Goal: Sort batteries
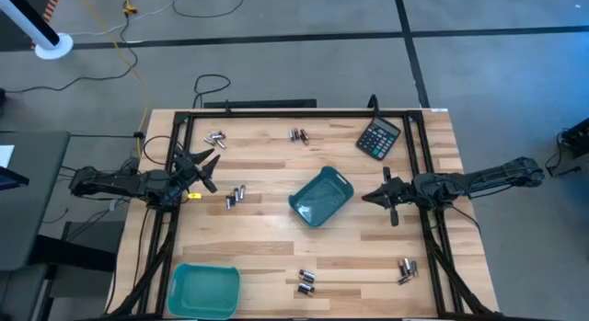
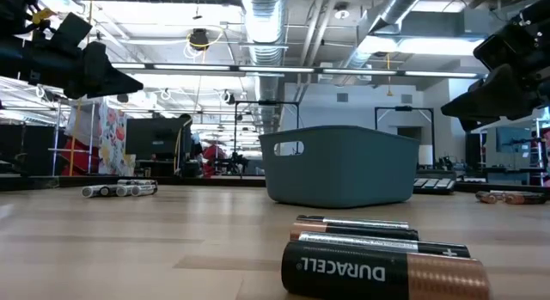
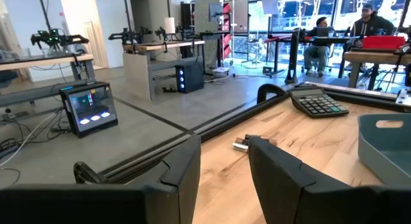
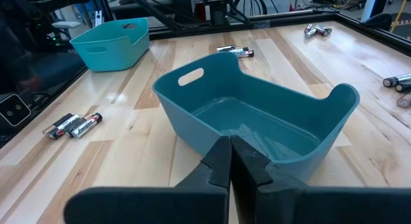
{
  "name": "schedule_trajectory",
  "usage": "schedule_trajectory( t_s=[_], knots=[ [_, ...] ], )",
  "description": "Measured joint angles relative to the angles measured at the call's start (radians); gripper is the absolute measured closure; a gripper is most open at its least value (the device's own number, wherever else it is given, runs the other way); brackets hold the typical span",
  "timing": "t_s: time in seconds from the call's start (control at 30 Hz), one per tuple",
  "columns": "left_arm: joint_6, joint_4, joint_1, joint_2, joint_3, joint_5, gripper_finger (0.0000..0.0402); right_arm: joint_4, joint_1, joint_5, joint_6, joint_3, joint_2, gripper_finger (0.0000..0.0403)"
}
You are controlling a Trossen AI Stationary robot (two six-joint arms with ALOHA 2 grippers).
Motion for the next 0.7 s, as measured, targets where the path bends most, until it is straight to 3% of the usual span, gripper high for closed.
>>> schedule_trajectory(
  t_s=[0.7],
  knots=[
    [0.0, 0.0, 0.0, 0.0, 0.0, 0.0, 0.0276, 0.0, 0.0, 0.0, 0.0, 0.0, 0.0, 0.0377]
  ],
)
